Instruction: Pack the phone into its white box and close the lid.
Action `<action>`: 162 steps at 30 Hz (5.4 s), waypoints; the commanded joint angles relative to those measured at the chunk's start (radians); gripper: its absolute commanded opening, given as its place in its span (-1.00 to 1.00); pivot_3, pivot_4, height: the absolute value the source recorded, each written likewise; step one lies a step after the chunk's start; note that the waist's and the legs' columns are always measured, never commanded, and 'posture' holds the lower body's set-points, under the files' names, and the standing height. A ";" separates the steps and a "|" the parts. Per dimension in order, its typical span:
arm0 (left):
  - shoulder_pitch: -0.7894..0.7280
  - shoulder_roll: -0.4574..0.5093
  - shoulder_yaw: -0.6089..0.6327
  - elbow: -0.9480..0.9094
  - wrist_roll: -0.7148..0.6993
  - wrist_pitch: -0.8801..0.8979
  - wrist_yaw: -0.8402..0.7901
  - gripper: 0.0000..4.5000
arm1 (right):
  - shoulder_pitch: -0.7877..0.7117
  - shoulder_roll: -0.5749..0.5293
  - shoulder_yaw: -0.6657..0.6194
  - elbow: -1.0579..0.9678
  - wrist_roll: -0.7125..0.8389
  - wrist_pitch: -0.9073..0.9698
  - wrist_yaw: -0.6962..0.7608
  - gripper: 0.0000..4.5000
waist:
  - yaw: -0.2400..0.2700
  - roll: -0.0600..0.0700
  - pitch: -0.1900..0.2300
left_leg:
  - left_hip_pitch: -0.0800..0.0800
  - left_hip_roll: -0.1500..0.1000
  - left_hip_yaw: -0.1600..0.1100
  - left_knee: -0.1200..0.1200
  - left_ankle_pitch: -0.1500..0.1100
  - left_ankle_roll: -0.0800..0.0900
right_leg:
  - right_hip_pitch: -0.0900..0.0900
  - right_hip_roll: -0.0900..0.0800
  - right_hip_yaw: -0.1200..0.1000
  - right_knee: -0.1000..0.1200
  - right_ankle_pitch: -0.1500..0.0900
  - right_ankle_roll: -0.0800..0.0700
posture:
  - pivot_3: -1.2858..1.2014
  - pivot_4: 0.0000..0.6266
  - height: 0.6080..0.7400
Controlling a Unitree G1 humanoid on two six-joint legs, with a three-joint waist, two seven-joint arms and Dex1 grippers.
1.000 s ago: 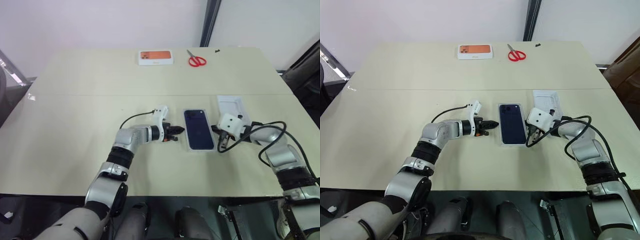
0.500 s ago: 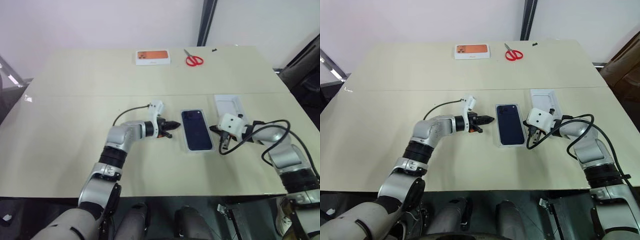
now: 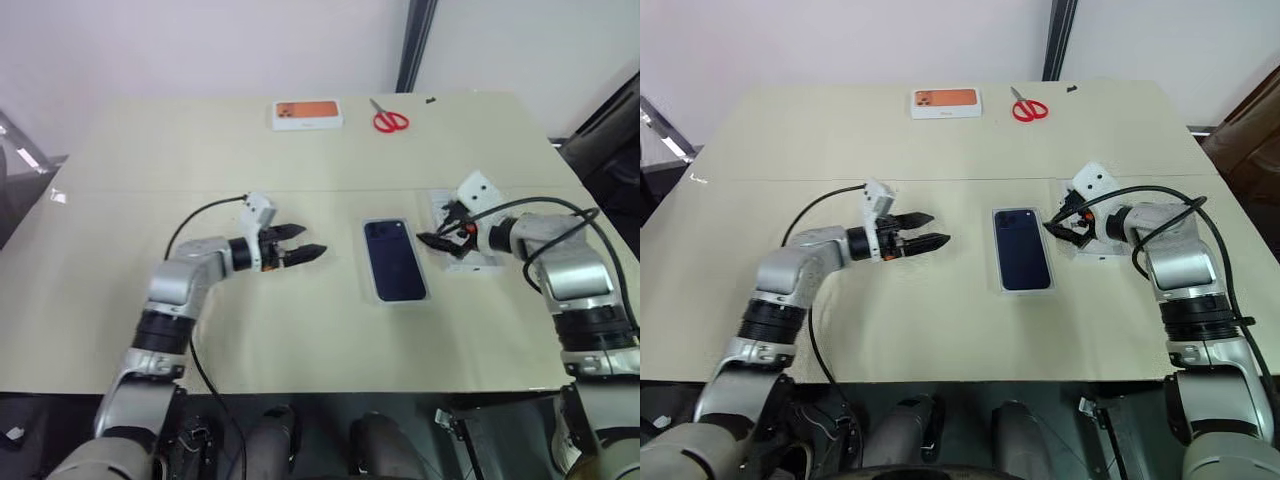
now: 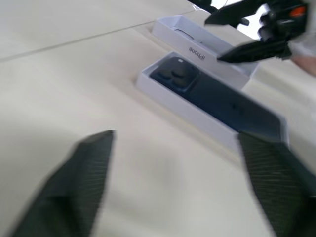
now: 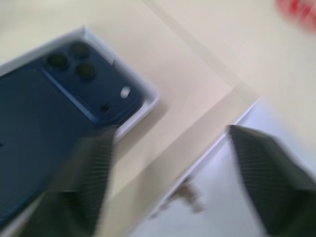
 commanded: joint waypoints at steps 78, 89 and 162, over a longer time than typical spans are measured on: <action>0.157 0.078 0.044 -0.096 -0.070 -0.397 -0.285 0.95 | -0.230 0.531 -0.478 -0.326 0.562 0.839 -0.401 -0.99 | -0.026 0.001 0.000 | 0.000 0.000 0.001 -0.006 -0.002 0.004 | -0.004 0.000 0.001 0.002 0.000 0.000 | 0.03 -0.52 0.91; 0.172 0.048 0.063 -0.105 -0.076 -0.397 -0.211 0.95 | -0.016 0.687 -0.598 -0.364 1.253 0.941 -0.674 -0.99 | -0.030 0.002 -0.001 | 0.000 0.000 0.000 -0.007 -0.003 0.005 | -0.004 0.000 0.001 0.003 0.000 0.000 | 0.03 -0.52 0.91; 0.094 -0.218 -0.174 0.083 0.142 -0.203 0.084 -1.00 | 0.216 -0.029 0.072 -0.245 0.202 -0.227 -0.229 -0.98 | -0.015 0.002 -0.001 | 0.000 0.001 0.002 0.001 -0.005 0.010 | 0.001 0.001 0.000 0.000 0.000 0.001 | 0.03 -0.52 0.91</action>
